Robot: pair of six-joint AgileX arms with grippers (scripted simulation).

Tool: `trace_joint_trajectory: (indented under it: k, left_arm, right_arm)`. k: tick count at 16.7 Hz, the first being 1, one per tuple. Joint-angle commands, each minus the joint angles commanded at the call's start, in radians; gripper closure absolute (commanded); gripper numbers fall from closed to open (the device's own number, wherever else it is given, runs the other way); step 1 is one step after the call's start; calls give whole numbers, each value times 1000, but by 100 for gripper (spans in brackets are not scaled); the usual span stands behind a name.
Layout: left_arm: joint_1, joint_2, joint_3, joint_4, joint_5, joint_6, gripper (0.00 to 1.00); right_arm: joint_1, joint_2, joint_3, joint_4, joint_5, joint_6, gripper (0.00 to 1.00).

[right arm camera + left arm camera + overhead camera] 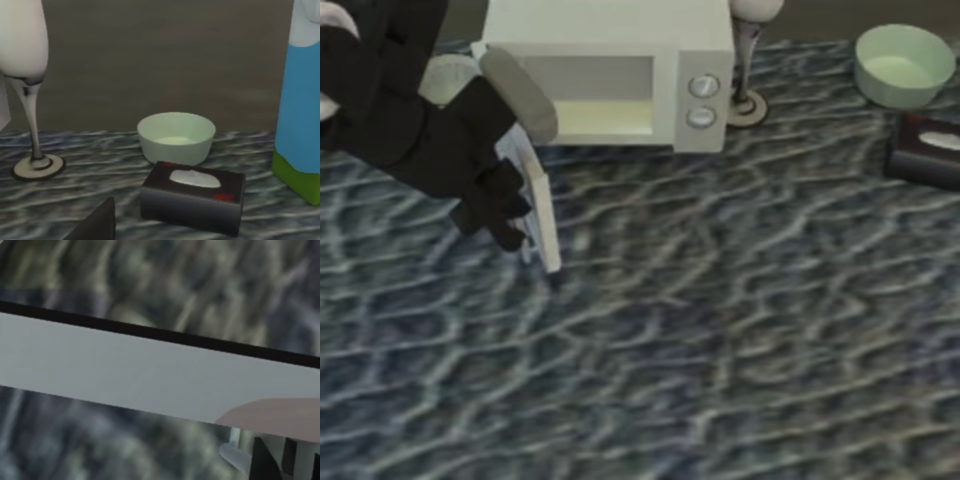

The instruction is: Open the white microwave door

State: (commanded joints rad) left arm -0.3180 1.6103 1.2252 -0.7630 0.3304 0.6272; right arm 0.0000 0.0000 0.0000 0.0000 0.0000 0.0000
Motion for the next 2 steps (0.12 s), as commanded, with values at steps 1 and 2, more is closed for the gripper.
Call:
trace_joint_trajectory:
  k: [1,2]
  left_arm:
    - [0,0,0,0,0,0,100]
    - [0,0,0,0,0,0,100]
  right_arm:
    - [0,0,0,0,0,0,0]
    - [0,0,0,0,0,0,0]
